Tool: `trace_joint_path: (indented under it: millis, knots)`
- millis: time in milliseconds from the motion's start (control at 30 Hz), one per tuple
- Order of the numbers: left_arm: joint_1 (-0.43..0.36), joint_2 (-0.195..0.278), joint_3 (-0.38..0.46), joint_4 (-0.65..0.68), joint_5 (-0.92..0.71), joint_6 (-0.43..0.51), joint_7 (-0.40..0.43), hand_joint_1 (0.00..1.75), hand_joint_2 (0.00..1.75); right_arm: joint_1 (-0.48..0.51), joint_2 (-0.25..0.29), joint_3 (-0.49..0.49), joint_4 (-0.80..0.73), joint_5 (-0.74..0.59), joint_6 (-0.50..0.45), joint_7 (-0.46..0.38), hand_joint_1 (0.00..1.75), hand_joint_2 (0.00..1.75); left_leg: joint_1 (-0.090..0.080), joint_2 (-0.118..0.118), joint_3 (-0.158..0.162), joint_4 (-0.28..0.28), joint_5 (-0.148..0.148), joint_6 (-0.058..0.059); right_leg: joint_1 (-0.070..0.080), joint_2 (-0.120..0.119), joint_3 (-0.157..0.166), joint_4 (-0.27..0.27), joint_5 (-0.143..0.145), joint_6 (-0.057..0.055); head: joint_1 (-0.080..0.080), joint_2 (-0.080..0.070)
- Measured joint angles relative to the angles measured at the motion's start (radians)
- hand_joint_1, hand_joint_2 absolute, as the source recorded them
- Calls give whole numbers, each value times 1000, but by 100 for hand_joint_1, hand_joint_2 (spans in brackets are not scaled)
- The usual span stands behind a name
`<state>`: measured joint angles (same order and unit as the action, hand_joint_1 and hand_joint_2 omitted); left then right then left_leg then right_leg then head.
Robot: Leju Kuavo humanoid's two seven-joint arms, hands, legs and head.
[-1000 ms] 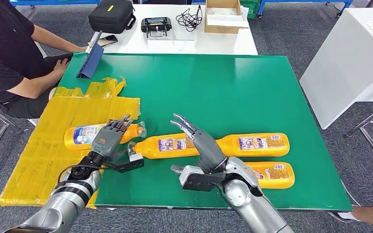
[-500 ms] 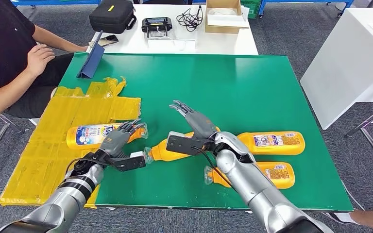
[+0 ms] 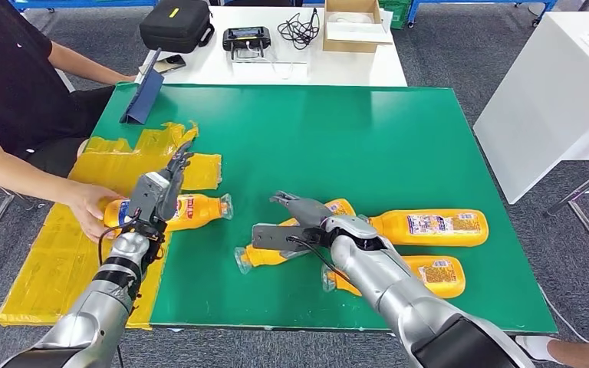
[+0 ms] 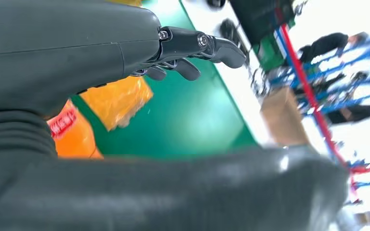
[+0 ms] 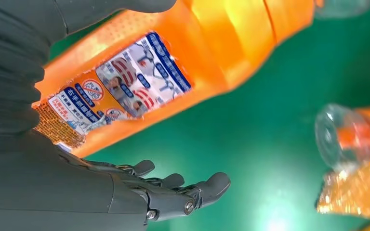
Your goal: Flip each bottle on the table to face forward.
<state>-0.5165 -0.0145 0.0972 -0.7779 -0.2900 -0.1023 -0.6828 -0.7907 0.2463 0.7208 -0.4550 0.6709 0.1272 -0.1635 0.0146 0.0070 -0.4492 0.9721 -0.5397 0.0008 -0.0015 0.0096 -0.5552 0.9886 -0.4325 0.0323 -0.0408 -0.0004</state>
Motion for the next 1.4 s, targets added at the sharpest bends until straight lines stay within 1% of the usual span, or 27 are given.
trace_joint_path:
  millis: [200, 300, 433, 567, 900, 1000, 1100, 1200, 1267, 1400]
  knots:
    - [91, 0, 45, -103, 25, -12, -1, 0, 0, -37, -23, 38, 19, 15, 28, -23, 0, 175, 0, 0, 0, 0, 0, 0, 0, 0, 0, 0, 0, 0, 0, 0]
    - [133, 1, 58, -141, 29, -12, -3, 0, 0, -69, -48, 45, 19, 8, 34, -45, 0, 175, -1, 0, 0, 0, 0, 0, 0, 0, 0, 0, 0, 0, 0, 0]
    - [176, 1, 76, -173, 39, -12, -5, 0, 0, -110, -82, 55, 14, 7, 55, -52, 0, 175, -1, 0, 0, 0, 0, 0, 0, 0, 0, 0, 0, 0, 0, 0]
    - [189, 2, 81, -189, 40, -12, -6, 0, 0, -124, -95, 62, 11, 6, 56, -54, 0, 175, -1, 0, 0, 0, 0, 0, 0, 0, 0, 0, 0, 0, 0, 0]
    - [192, 2, 83, -195, 41, -12, -6, 0, 0, -125, -98, 66, 10, 7, 56, -53, 0, 175, 0, 0, 0, 0, 0, 0, 0, 0, 0, 0, 0, 0, 0, 0]
    - [206, 2, 89, -207, 45, -10, -6, 0, 0, -125, -107, 92, 19, 18, 61, -26, 0, 175, 0, 0, 0, 0, 0, 0, 0, 0, 0, 0, 0, 0, 0, 0]
    - [217, 5, 95, -215, 42, -3, -6, 0, 0, -111, -110, 139, 46, 38, 92, 11, 0, 175, 0, 0, 0, 0, 0, 0, 0, 0, 0, 0, 0, 0, 0, 0]
    - [217, 6, 98, -215, 45, -1, -6, 0, 0, -97, -108, 162, 64, 54, 126, 42, 0, 175, 0, 0, 0, 0, 0, 0, 0, 0, 0, 0, 0, 0, 0, 0]
    - [214, 6, 102, -215, 48, -2, -6, 0, 0, -87, -101, 179, 77, 70, 147, 69, 0, 175, 0, 0, 0, 0, 0, 0, 0, 0, 0, 0, 0, 0, 0, 0]
    - [195, 5, 105, -209, 49, -10, -4, 0, 0, -64, -73, 218, 106, 111, 168, 149, 0, 175, 0, 0, 1, 0, 0, 0, 0, 0, 0, 0, 0, 0, 0, 0]
